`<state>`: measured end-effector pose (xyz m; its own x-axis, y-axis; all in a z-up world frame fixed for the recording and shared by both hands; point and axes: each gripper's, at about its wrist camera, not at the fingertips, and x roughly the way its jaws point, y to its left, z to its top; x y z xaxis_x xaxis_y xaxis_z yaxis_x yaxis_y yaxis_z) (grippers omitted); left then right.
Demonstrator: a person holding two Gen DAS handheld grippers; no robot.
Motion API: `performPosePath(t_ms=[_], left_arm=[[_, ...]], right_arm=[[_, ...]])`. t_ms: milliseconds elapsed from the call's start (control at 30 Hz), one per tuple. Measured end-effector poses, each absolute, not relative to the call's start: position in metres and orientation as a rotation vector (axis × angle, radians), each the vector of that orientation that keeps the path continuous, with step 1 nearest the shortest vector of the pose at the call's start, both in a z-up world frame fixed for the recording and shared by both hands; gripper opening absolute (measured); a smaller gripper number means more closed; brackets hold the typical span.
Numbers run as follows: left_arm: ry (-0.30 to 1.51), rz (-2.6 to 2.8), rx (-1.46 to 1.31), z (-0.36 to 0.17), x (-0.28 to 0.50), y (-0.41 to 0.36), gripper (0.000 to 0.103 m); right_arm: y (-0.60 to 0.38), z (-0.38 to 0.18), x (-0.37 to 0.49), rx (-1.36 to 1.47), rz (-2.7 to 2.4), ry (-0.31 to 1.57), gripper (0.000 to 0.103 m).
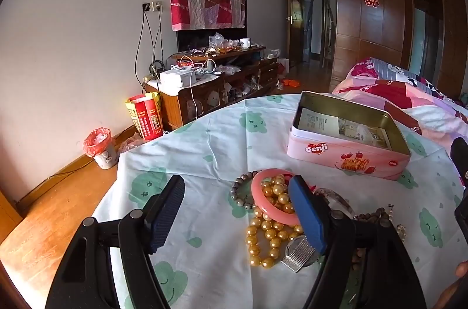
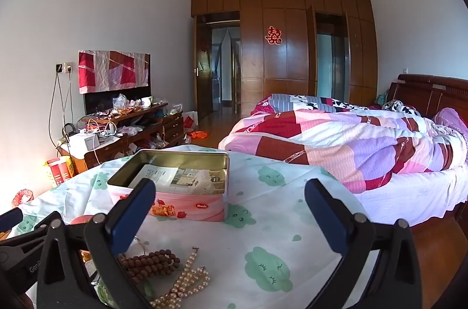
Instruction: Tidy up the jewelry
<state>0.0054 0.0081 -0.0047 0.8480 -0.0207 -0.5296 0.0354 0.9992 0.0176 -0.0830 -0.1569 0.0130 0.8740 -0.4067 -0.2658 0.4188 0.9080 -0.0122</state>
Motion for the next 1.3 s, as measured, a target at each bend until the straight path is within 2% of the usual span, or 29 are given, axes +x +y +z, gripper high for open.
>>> performPosePath(t_ms=[200, 1300], left_arm=[[0.375, -0.053, 0.015, 0.013, -0.009, 0.009, 0.074], [0.421, -0.051, 0.077, 0.005, -0.008, -0.005, 0.074]], right_arm=[[-0.156, 0.013, -0.083, 0.046, -0.431, 0.268, 0.103], [-0.157, 0.012, -0.083, 0.049, -0.431, 0.266, 0.103]])
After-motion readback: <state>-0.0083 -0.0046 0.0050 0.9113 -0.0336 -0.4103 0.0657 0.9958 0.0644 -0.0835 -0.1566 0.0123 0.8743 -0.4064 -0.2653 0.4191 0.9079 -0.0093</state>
